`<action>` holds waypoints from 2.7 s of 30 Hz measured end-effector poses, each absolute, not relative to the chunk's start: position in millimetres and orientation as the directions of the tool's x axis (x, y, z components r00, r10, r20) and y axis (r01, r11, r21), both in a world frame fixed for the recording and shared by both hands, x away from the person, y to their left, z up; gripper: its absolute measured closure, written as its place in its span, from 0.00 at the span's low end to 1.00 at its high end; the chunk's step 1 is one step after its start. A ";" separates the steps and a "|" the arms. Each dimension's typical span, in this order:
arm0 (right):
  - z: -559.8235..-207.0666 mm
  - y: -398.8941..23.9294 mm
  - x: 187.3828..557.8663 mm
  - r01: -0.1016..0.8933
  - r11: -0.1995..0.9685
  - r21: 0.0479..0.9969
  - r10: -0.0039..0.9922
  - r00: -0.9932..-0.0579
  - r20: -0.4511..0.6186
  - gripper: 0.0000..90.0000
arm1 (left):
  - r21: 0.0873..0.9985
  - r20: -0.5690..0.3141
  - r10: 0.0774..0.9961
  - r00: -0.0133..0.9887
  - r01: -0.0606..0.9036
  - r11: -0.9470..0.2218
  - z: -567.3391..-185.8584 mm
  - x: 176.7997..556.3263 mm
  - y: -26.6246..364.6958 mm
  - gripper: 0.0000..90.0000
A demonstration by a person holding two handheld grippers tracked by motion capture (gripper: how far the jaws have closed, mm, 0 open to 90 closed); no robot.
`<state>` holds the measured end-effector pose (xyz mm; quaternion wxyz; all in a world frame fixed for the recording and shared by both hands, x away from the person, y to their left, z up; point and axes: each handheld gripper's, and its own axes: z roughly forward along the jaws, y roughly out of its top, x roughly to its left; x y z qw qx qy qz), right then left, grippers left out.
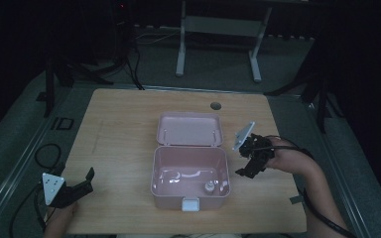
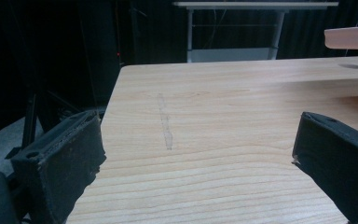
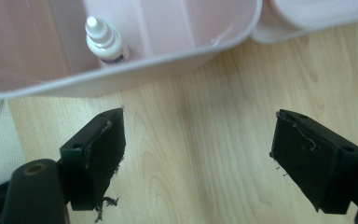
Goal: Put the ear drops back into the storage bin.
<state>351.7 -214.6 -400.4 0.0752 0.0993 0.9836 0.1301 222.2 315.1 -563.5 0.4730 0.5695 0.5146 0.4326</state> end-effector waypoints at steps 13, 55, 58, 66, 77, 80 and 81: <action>-455.7 -265.5 349.9 0.318 0.858 0.403 0.394 -0.911 -0.122 0.19 | 0.983 0.004 0.995 0.100 0.180 -0.022 -563.4 222.4 315.6 0.02; -545.9 -330.3 336.1 0.509 0.289 0.810 0.944 -0.290 -0.154 0.15 | 0.983 0.002 0.995 0.100 0.180 -0.020 -563.4 222.3 315.9 0.02; -548.4 -328.3 332.0 0.482 0.264 0.836 0.956 -0.244 -0.161 0.15 | 0.984 0.003 0.995 0.100 0.179 -0.021 -563.4 222.1 315.6 0.02; -549.3 -335.0 321.4 0.406 0.167 0.898 0.982 -0.154 -0.113 0.15 | 0.984 0.003 0.995 0.101 0.179 -0.022 -563.4 222.2 315.5 0.02; -548.2 -335.7 317.0 0.351 0.164 0.922 0.981 -0.157 -0.115 0.15 | 0.983 0.003 0.995 0.101 0.180 -0.021 -563.4 222.3 315.7 0.02; -548.6 -336.7 317.5 0.357 0.162 0.920 0.983 -0.142 -0.118 0.15 | 0.984 0.004 0.995 0.100 0.179 -0.022 -563.4 222.2 315.5 0.02; -548.7 -336.9 317.9 0.361 0.163 0.918 0.982 -0.150 -0.115 0.15 | 0.984 0.004 0.995 0.100 0.179 -0.022 -563.4 222.2 315.5 0.02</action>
